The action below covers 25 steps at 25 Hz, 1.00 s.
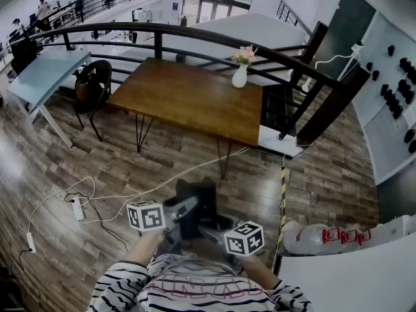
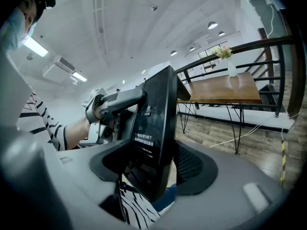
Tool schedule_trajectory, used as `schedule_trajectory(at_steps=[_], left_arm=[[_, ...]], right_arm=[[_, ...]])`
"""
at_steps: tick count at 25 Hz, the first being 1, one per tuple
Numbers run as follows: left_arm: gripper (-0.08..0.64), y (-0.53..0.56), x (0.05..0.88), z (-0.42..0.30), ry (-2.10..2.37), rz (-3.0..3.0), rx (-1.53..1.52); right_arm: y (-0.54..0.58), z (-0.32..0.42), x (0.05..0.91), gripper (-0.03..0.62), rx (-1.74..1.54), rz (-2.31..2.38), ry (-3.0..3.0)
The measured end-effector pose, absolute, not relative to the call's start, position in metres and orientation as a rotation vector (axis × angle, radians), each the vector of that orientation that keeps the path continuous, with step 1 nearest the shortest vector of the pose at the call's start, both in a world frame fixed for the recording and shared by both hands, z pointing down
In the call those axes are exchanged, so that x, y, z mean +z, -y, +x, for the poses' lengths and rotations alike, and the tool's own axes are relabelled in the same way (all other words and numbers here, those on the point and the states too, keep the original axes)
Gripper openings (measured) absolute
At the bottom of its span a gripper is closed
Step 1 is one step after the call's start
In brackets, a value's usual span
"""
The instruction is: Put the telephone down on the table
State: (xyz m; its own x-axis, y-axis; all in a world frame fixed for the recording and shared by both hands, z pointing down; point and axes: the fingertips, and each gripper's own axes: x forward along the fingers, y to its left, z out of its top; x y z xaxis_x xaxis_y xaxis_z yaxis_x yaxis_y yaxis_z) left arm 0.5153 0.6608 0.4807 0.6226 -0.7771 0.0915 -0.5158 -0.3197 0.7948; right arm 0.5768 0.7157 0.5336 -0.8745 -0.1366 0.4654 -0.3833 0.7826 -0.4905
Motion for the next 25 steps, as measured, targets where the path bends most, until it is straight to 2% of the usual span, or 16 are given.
schedule_trajectory(at_steps=[11, 25], left_arm=[[0.216, -0.613, 0.486, 0.476, 1.027, 1.976, -0.404], [0.210, -0.472, 0.480, 0.294, 1.045, 1.967, -0.401]], right_arm=[[-0.666, 0.539, 0.535, 0.285, 0.852, 0.402, 2.581], [-0.523, 0.357, 0.530, 0.288, 0.889, 0.371, 2.583]])
